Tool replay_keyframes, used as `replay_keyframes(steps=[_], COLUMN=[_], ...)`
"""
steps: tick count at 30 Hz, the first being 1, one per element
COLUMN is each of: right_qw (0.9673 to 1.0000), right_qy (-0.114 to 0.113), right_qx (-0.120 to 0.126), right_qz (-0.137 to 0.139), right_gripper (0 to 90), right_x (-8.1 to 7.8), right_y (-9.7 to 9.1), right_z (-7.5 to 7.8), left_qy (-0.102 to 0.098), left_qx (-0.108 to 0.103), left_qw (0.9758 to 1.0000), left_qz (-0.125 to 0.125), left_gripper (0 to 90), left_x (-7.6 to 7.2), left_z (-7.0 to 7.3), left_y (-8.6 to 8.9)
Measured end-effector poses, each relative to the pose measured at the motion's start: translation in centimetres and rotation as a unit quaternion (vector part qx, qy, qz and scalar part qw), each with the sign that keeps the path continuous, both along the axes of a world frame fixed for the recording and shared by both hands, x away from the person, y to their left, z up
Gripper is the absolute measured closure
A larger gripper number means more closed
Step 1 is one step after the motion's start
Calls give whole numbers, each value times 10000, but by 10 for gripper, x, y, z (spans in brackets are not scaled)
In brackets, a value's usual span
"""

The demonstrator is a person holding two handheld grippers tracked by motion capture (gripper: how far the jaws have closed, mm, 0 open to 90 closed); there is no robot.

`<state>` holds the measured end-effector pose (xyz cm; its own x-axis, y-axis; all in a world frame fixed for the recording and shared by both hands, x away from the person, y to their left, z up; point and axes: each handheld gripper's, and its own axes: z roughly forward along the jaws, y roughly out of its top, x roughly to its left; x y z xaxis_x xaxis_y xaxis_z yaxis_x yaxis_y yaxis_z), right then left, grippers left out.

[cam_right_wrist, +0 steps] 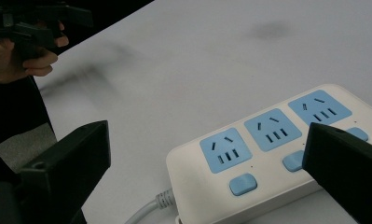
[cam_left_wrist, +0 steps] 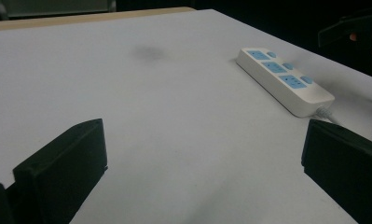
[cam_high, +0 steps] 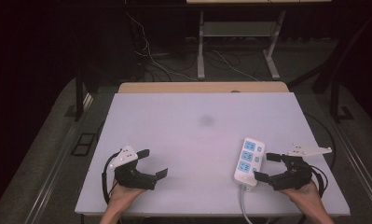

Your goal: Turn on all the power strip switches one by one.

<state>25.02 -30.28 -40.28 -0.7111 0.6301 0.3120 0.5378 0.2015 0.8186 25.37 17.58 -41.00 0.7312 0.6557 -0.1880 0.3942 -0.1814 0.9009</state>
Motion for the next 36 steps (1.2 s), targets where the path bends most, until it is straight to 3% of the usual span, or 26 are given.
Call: replay_keyframes(steps=[10,23,36], right_qw=[9998,9982,9926], right_qy=[70,97,229], right_qx=[-136,-520,-1034], right_qz=[103,296,595], right_gripper=[9,9,9], right_x=[4,13,25], right_y=[-1,-1,6], right_z=[4,21,27], left_qy=[29,91,108], left_qx=[-9,70,105], left_qw=[10000,9999,9999], left_qz=[40,-59,-70], left_gripper=[0,0,0], left_x=[0,1,2], left_z=[-1,-3,-5], left_y=[2,-2,-3])
